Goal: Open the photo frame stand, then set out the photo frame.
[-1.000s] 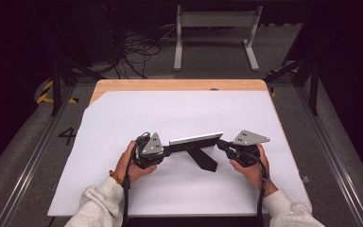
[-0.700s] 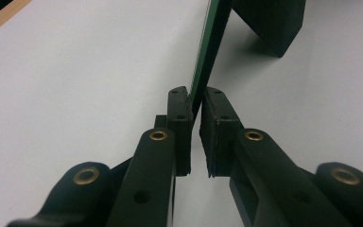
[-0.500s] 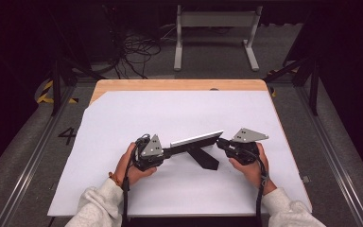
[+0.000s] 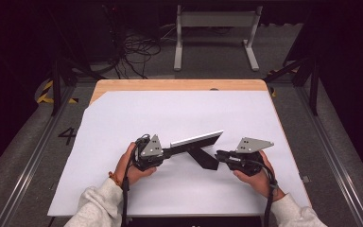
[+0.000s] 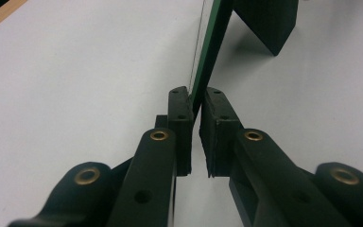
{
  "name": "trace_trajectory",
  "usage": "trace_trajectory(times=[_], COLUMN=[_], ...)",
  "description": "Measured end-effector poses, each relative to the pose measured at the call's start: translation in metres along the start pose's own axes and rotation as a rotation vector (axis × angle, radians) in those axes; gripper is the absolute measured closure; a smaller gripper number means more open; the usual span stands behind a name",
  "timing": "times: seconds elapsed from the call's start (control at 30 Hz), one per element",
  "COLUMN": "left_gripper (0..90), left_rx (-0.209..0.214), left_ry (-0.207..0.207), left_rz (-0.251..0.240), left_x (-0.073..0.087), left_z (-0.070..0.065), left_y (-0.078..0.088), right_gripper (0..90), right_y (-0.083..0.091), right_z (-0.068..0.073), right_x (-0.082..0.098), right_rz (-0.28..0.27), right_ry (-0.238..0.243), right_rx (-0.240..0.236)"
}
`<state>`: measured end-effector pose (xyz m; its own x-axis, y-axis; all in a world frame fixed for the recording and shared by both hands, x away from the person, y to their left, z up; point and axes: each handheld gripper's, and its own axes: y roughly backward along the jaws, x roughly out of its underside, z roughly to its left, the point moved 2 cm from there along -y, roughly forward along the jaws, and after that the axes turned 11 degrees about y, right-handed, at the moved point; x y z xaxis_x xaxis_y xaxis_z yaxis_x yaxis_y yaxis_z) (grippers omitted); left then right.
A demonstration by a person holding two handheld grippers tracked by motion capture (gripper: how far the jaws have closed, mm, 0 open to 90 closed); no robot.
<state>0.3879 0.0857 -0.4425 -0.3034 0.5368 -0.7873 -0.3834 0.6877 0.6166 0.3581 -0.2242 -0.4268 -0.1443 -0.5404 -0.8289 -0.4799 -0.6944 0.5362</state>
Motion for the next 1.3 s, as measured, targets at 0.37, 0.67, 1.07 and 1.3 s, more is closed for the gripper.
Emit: trace_trajectory(times=[0.37, 0.67, 1.07, 1.3], left_gripper=[83.1, 83.0, 83.5, 84.4], left_rx=[-0.005, -0.016, -0.009, -0.007], left_ry=[-0.009, -0.033, -0.034, -0.047], left_rz=[-0.003, 0.024, 0.045, 0.057], left_x=[0.001, 0.0, -0.001, -0.002], left_z=[0.0, 0.0, -0.003, -0.01], left_y=[0.0, -0.005, -0.008, -0.008], right_gripper=[76.0, 80.6, 79.9, 78.3], right_y=[-0.009, -0.017, -0.015, -0.013], right_z=[0.004, 0.003, 0.0, -0.008], right_x=[0.004, 0.017, 0.019, 0.021], right_rz=[0.084, 0.129, 0.124, 0.132], right_ry=[0.012, -0.007, -0.052, -0.064], right_rx=[-0.019, -0.052, -0.033, -0.017])
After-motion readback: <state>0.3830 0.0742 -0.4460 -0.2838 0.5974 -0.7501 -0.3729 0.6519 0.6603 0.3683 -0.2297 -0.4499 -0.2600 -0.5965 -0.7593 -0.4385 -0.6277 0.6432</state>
